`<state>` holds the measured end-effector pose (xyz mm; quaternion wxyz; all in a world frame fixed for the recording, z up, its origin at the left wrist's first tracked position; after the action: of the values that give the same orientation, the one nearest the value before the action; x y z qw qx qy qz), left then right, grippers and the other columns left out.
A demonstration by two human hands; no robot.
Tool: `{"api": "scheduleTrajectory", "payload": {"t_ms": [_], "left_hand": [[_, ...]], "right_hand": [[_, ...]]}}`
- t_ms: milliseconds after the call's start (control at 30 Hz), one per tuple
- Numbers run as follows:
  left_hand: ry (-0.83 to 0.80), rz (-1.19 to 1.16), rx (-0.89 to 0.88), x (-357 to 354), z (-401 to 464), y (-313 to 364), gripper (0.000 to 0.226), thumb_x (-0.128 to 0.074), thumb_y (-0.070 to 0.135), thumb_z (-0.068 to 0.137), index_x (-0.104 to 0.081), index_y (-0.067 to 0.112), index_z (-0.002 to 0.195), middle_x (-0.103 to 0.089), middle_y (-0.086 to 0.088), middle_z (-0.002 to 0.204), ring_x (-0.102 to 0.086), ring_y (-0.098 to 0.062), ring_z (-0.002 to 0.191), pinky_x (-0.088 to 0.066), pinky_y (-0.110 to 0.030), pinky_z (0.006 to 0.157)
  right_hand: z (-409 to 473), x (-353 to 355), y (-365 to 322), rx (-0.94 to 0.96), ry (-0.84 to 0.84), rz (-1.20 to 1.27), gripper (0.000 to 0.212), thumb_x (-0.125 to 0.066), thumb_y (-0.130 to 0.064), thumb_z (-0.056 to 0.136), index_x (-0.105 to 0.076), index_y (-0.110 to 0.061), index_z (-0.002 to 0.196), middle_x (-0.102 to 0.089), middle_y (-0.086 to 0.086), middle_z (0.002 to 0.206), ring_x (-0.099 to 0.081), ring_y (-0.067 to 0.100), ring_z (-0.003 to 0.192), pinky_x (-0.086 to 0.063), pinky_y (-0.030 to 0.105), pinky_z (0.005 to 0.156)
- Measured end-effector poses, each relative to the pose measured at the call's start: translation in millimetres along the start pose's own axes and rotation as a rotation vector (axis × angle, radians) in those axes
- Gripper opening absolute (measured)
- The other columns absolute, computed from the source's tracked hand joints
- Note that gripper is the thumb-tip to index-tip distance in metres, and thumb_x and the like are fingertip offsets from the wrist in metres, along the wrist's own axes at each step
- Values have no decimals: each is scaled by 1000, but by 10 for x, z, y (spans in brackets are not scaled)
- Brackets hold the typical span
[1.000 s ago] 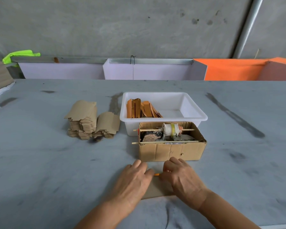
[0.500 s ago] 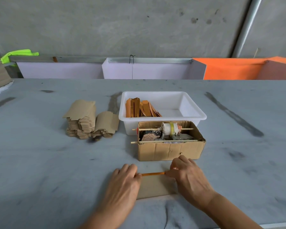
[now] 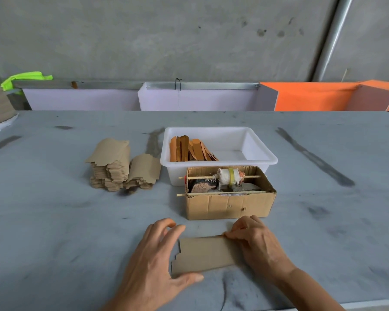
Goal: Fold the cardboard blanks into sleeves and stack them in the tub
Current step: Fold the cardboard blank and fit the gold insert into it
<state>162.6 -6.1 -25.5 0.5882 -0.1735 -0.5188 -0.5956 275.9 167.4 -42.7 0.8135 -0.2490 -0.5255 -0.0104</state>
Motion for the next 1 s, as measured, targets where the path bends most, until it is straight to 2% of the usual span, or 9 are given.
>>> {"api": "scheduleTrajectory", "payload": {"t_ms": [67,167,267,367,533,667,733,833,1000], "left_hand": [[-35,5,-71,-10,-19,40,60,-62,66,55,-63,30,103,-49,11,117,-47,1,98,-48,-15,73],[-66,41,-200,-46,-11,127,25,-77,37,56,-66,24,75,-56,8,107,-51,-1,89,-47,-14,65],[-49,62,-286,-74,10,188,22,-82,15,56,-61,18,61,-64,5,89,-53,-4,80,-45,-14,60],[-2,-2,-300,-85,42,187,12,-72,16,67,-62,16,60,-64,7,82,-53,-3,77,-44,-14,62],[120,-373,46,4,150,-68,24,-74,-1,72,-63,21,71,-64,16,80,-58,2,73,-44,-11,69],[72,-362,22,-5,202,5,29,-73,1,75,-60,25,81,-64,15,84,-59,1,75,-45,-14,71],[33,-361,1,-29,203,59,28,-73,3,77,-59,27,82,-63,15,86,-60,0,77,-45,-13,71],[72,-423,49,-9,224,88,24,-75,3,76,-63,24,78,-65,13,83,-61,0,74,-44,-9,69],[272,-725,507,51,247,-126,27,-82,11,66,-67,23,85,-62,3,63,-54,-5,55,-47,-18,58]], "right_hand": [[20,15,1,-3,-15,22,24,-61,-8,90,-76,-23,101,-60,-8,94,-51,13,91,-42,15,78],[21,30,12,-24,-21,55,23,-61,-9,91,-75,-23,101,-56,-11,93,-49,11,91,-38,11,78],[0,39,10,-39,-15,85,25,-61,-5,89,-76,-20,101,-60,-7,93,-51,14,90,-41,14,78],[-47,67,40,-87,13,187,27,-61,-2,88,-75,-21,102,-60,-11,92,-54,11,92,-40,11,79],[-209,199,208,-366,226,571,43,-67,4,81,-69,-35,99,-61,-5,88,-56,8,69,-44,15,63],[-204,194,56,-368,63,724,50,-66,1,82,-60,-37,114,-63,0,72,-56,12,60,-47,22,60],[-193,177,-8,-375,-37,745,39,-64,0,85,-63,-30,111,-64,-1,65,-58,11,57,-45,19,57],[-202,217,-10,-428,-43,798,13,-60,0,88,-70,-7,83,-68,2,66,-59,10,53,-42,18,51],[-210,354,41,-604,137,921,20,-59,-9,90,-66,2,75,-70,11,68,-56,15,48,-39,22,46]]}}
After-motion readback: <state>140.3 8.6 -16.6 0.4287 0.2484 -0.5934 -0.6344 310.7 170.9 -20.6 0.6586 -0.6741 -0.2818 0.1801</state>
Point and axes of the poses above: each hand's wrist, its own z-axis towards the middle knuckle, its own x-axis out of the back of the hand, y = z × x, the point moved 6 cm from there along z, towards the middle knuckle
